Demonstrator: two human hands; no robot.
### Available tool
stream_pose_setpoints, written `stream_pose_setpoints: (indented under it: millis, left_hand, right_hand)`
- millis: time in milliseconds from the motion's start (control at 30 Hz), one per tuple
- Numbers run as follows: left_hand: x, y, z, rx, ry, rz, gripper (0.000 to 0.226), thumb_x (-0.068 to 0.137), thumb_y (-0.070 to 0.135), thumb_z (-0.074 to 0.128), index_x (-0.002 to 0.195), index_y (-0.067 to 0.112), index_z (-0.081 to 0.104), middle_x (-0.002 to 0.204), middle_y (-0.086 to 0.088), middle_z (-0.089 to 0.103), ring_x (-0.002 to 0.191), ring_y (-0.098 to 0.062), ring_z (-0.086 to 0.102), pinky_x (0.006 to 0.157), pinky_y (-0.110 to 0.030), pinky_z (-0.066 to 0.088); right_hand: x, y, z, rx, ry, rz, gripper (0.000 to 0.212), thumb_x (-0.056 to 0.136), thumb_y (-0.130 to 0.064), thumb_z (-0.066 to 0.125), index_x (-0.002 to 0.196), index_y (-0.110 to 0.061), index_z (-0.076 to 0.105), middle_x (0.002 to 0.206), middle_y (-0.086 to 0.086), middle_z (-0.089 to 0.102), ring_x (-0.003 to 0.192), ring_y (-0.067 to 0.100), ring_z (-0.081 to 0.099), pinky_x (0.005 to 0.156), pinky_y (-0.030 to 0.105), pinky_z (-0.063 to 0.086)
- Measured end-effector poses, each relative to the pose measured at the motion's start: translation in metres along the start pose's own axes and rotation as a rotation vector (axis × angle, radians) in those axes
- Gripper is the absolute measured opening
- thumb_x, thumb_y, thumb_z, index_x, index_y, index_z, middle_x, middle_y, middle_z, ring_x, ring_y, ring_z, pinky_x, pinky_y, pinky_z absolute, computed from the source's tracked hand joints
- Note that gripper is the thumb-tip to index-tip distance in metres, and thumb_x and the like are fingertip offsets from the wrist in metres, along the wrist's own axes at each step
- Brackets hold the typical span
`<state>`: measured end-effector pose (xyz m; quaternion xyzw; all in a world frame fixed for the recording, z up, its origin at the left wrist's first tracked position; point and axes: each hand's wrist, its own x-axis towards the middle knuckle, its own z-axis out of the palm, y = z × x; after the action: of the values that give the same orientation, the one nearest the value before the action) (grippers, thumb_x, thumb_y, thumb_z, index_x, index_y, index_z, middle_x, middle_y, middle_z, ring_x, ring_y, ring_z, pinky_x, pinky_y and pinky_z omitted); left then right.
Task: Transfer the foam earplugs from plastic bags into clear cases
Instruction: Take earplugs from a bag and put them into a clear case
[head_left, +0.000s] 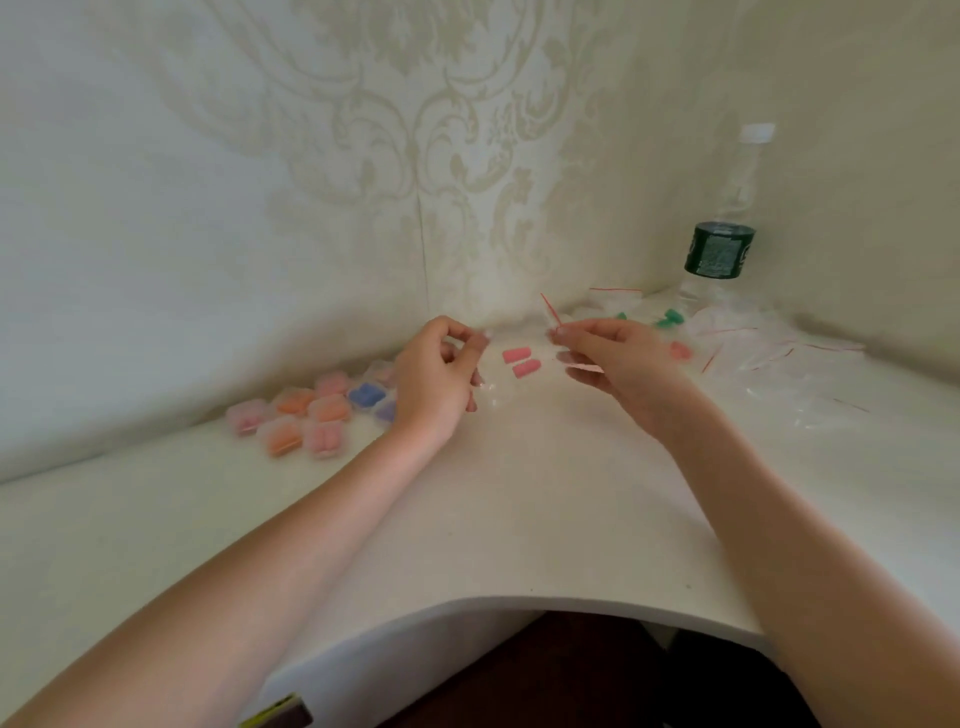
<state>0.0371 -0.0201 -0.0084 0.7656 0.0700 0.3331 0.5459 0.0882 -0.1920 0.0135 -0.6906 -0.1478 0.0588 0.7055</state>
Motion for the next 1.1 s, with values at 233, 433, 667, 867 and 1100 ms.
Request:
stream_pose_setpoints:
  millis: [233,433,667,867,1100]
  left_hand:
    - [-0.016,0.018,-0.004,-0.01,0.142,0.151,0.028,0.094,0.026,0.057,0.073,0.01,0.046,0.056,0.004,0.05,0.048,0.0,0.05,0.05,-0.018,0.038]
    - [-0.03,0.023,0.017,-0.233,-0.086,-0.027,0.024,0.086,0.019,0.068,0.075,0.002,0.055,0.067,-0.008,0.062,0.063,-0.017,0.068,0.055,-0.034,0.058]
    - [-0.023,0.012,0.016,-0.295,-0.04,-0.122,0.017,0.09,0.011,0.062,0.078,0.0,0.061,0.077,-0.016,0.065,0.073,-0.025,0.068,0.069,-0.031,0.059]
    - [-0.021,0.01,0.016,-0.362,-0.094,-0.15,0.018,0.093,0.006,0.057,0.078,0.007,0.066,0.079,-0.015,0.07,0.074,-0.023,0.07,0.066,-0.025,0.058]
    - [-0.022,0.016,0.015,-0.418,-0.113,-0.22,0.022,0.098,0.006,0.045,0.083,0.005,0.062,0.075,-0.01,0.068,0.063,-0.013,0.07,0.061,-0.022,0.056]
  right_hand:
    - [-0.007,0.0,0.015,-0.053,0.057,0.008,0.001,0.083,-0.009,0.071,0.082,-0.009,0.071,0.071,0.003,0.062,0.065,0.01,0.057,0.065,0.016,0.056]
    - [-0.016,0.001,0.028,-0.309,0.026,-0.133,0.007,0.082,-0.014,0.071,0.076,-0.01,0.07,0.067,-0.001,0.065,0.065,0.009,0.059,0.067,0.024,0.054]
    - [-0.022,0.001,0.033,-0.502,0.036,-0.28,0.006,0.078,-0.016,0.075,0.075,-0.012,0.071,0.074,0.004,0.07,0.065,0.006,0.058,0.058,0.013,0.043]
    - [-0.02,0.0,0.029,-0.388,0.017,-0.165,0.016,0.078,-0.022,0.078,0.07,-0.017,0.065,0.068,-0.005,0.063,0.065,0.009,0.057,0.062,0.023,0.052]
    - [-0.02,0.0,0.029,-0.353,-0.002,-0.165,0.014,0.079,-0.022,0.076,0.074,-0.015,0.064,0.071,0.002,0.062,0.063,0.008,0.058,0.061,0.022,0.052]
